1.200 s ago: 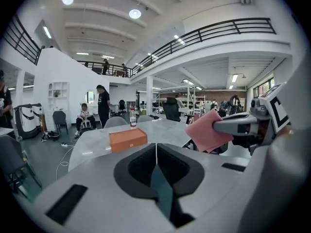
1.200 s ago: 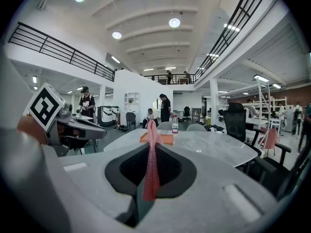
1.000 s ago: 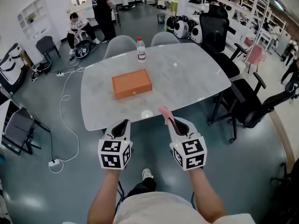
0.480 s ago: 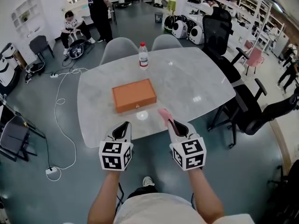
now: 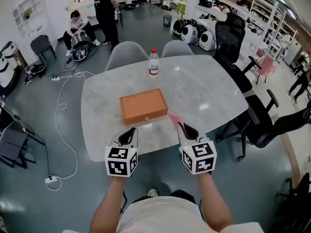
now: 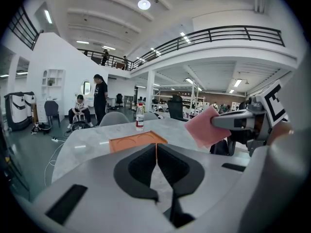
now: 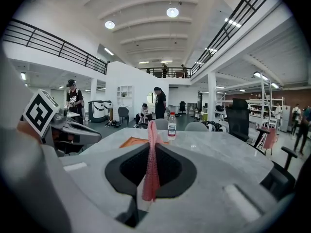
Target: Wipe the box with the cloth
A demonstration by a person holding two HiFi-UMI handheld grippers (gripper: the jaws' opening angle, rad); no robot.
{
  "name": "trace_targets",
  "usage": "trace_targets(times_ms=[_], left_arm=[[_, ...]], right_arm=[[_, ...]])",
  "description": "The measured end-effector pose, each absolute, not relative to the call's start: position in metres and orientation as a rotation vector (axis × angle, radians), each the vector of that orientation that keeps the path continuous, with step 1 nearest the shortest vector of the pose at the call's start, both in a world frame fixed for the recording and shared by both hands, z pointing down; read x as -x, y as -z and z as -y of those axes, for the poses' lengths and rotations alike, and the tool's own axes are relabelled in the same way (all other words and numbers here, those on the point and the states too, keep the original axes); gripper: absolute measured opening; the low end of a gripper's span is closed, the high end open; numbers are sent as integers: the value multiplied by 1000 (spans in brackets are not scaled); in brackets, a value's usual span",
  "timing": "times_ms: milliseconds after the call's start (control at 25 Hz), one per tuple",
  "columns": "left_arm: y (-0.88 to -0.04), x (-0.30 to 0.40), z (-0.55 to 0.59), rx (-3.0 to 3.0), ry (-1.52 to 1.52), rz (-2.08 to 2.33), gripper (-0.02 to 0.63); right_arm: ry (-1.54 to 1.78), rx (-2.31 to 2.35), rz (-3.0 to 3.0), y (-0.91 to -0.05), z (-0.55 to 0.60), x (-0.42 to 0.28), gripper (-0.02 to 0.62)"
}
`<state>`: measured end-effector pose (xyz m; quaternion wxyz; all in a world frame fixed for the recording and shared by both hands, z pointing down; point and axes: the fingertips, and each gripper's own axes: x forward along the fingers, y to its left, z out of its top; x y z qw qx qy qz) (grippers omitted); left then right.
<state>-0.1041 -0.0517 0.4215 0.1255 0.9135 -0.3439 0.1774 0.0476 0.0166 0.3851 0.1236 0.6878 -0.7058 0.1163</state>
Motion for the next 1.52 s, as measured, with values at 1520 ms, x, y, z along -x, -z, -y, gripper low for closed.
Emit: trace_targets(times_ms=[1520], left_arm=[[-480, -9, 169, -2346, -565, 1390, 15]], right_arm=[[-580, -1519, 2273, -496, 204, -180, 17]])
